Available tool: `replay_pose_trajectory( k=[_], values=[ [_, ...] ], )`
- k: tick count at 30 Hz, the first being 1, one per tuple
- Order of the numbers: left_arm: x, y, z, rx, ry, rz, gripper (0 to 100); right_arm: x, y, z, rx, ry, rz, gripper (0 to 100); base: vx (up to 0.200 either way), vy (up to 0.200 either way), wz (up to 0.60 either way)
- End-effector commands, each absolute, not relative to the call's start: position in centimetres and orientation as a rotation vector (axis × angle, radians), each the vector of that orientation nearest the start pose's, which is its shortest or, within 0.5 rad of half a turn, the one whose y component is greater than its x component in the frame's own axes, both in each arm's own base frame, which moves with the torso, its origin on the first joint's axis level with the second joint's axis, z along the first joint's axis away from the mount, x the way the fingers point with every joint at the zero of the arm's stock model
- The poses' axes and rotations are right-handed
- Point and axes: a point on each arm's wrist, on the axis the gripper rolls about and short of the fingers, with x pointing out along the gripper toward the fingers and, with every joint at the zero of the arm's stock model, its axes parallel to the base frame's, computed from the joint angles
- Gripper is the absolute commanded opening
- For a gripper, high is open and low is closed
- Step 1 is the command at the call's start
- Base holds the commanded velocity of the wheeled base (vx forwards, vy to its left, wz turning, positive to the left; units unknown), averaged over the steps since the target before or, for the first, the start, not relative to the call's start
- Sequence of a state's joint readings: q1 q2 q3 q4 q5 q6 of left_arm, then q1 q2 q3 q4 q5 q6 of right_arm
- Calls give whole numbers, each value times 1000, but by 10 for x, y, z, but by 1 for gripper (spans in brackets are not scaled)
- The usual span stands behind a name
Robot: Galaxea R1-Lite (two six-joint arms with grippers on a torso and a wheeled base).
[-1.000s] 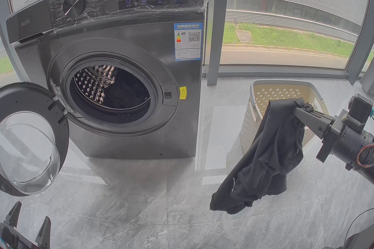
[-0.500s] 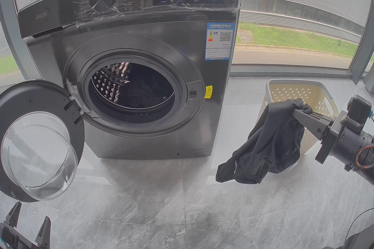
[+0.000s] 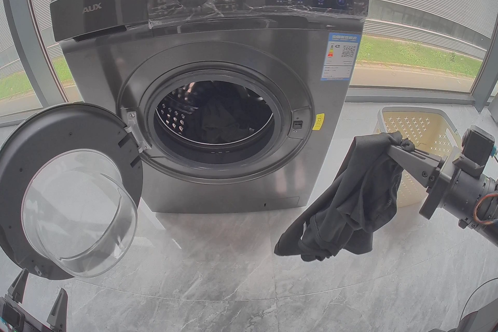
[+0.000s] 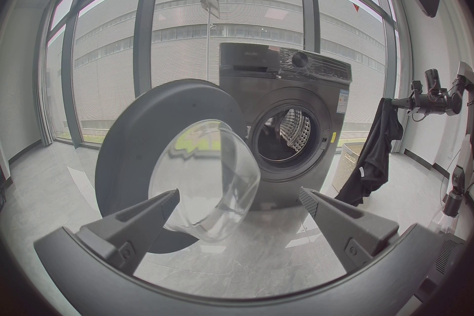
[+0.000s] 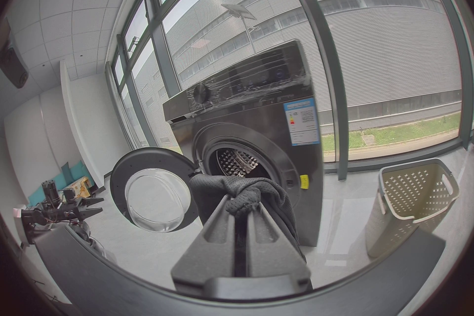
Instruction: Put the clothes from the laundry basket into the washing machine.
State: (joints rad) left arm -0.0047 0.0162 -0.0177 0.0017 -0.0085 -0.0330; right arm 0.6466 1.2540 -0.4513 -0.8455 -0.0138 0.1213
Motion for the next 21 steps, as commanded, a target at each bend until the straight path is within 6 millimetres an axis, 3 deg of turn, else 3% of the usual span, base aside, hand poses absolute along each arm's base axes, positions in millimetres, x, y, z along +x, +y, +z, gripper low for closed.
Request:
replay_pose_trajectory(
  k=[1,15,21],
  values=[
    [-23,0,76,-34,2,-12,100,147,111,215,130,6,649,0,0,0,0],
    [-23,0,76,-35,2,-12,100,147,112,212,128,19,679,0,0,0,0],
    [-23,0,76,-37,2,-11,100,141,106,202,184,83,734,0,0,0,0]
  ],
)
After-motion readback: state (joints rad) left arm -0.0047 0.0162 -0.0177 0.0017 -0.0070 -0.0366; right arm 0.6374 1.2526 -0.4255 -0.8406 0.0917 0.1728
